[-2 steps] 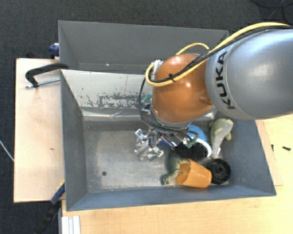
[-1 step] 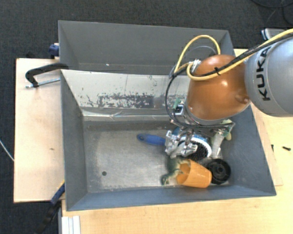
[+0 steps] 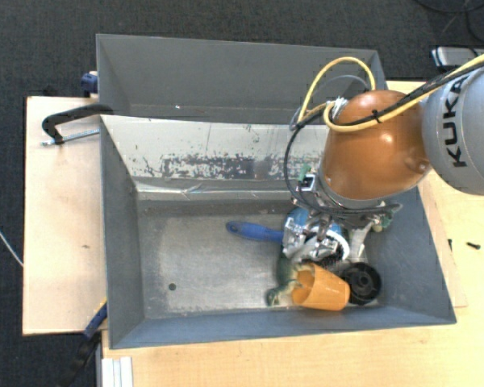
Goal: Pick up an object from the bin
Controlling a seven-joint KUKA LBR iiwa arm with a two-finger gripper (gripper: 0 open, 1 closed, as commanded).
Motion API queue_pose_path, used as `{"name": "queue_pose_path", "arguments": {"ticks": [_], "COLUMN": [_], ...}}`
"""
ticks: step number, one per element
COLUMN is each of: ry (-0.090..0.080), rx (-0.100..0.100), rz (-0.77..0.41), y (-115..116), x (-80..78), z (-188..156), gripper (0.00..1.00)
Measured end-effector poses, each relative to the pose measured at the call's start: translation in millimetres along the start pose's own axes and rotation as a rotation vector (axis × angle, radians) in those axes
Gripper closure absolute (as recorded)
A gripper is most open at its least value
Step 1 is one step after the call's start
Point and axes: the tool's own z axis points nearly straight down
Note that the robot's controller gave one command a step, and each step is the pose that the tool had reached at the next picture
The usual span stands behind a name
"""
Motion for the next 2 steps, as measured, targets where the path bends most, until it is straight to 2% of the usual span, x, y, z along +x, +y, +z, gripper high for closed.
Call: {"name": "queue_pose_path", "arguments": {"ticks": [1,2], "ry": [-0.004,0.003], "rx": [0.012,-0.009], "rz": [-0.152,-0.238], "y": [-47,-49], "x": [57.6,91.1], "z": [-129,6], "gripper": [1.0,1.0]}}
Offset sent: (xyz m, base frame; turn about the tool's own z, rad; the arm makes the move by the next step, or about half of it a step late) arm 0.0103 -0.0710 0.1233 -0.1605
